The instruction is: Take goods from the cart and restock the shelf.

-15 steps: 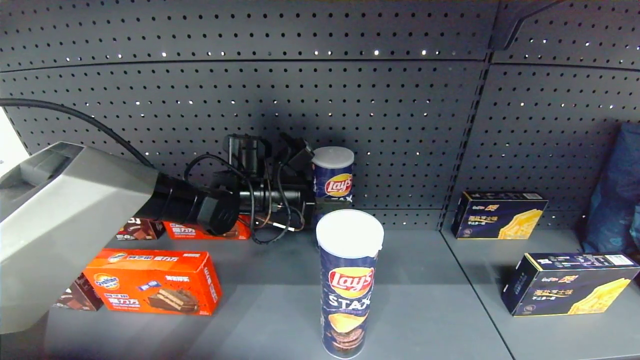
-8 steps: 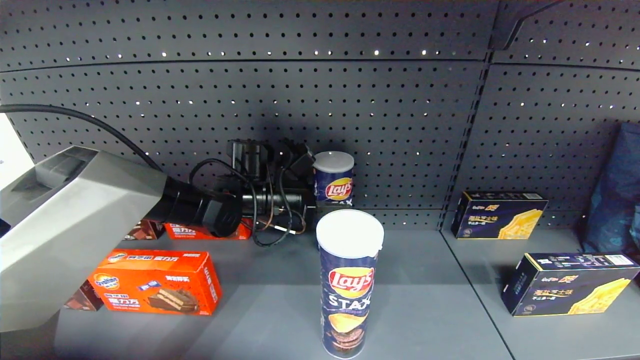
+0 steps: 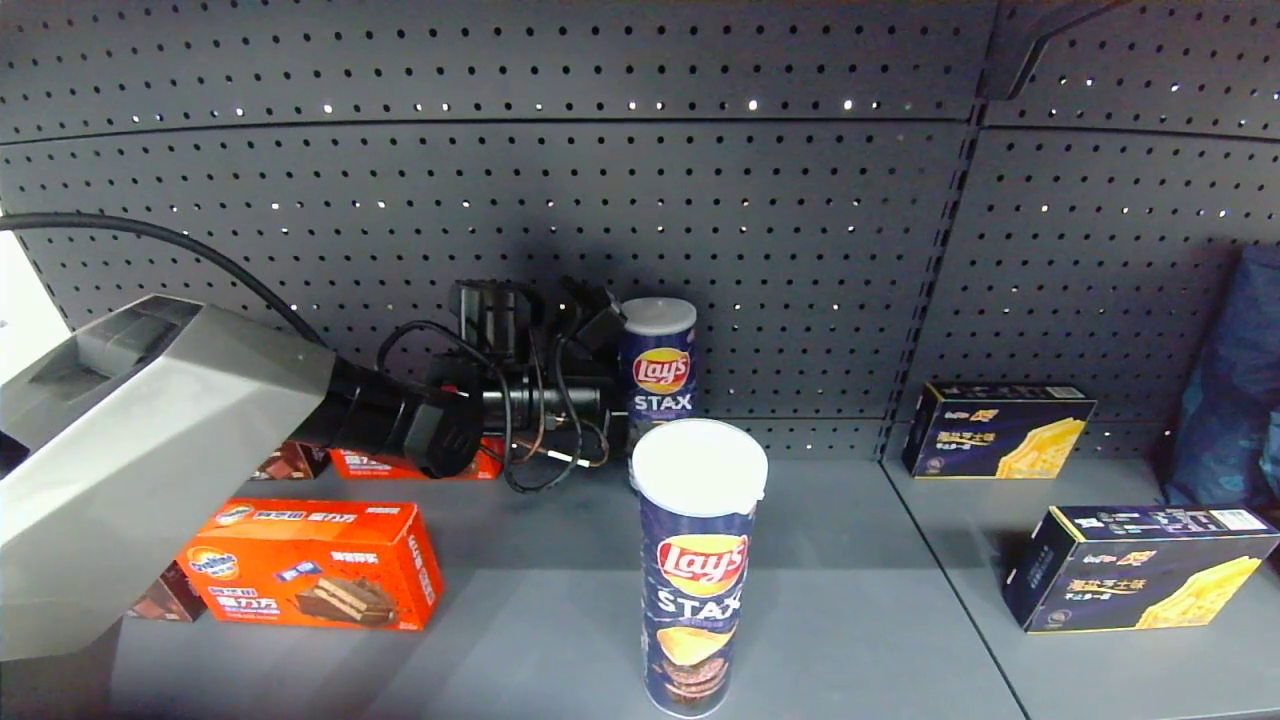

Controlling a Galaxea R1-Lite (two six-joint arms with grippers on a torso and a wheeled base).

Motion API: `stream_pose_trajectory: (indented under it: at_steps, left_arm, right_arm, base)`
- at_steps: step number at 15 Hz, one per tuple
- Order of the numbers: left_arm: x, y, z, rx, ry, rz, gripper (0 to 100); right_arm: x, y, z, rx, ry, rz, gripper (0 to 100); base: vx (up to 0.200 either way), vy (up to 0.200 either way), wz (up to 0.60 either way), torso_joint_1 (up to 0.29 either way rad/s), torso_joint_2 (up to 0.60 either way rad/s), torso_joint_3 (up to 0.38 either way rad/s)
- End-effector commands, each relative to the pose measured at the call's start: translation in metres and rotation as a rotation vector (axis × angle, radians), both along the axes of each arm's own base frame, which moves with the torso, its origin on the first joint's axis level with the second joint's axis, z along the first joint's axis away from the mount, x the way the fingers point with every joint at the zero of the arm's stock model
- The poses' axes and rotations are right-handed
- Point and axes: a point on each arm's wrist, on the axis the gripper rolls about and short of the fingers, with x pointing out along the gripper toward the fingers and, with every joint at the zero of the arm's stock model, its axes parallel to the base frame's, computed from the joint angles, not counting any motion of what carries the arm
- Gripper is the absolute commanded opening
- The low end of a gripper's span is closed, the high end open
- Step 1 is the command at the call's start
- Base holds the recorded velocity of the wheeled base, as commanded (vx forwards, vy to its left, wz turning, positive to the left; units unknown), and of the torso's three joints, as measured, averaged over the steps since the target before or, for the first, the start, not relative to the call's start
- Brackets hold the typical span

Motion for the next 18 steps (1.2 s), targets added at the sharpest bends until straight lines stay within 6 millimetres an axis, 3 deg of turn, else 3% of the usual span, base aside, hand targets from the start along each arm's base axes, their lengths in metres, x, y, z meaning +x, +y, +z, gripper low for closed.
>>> stream_pose_trajectory:
  at_steps: [1, 8, 15, 18]
  left_arm:
    - [-0.005, 0.007, 0.010, -0.007, -0.020, 0.012, 100]
    - [-0.043, 0.033, 0.044, -0.015, -0.046, 0.041, 100]
    - [-0.080, 0.070, 0.049, -0.001, -0.009, 0.113, 100]
    - [-0.085, 0.071, 0.050, 0.000, -0.004, 0.112, 100]
  right_arm:
    - [0.000, 0.000, 0.000, 0.000, 0.001, 0.002, 100]
    - [0.000, 0.000, 0.000, 0.000, 0.001, 0.000, 100]
    - [0.000, 0.000, 0.000, 0.001, 0.003, 0.000, 100]
    - [0.000, 0.000, 0.000, 0.000, 0.001, 0.002, 100]
  base:
    - [0.000, 0.000, 0.00, 0.000, 0.00, 0.000]
    - [0.000, 0.000, 0.00, 0.000, 0.00, 0.000]
    - [0.000, 0.000, 0.00, 0.000, 0.00, 0.000]
    - [0.000, 0.000, 0.00, 0.000, 0.00, 0.000]
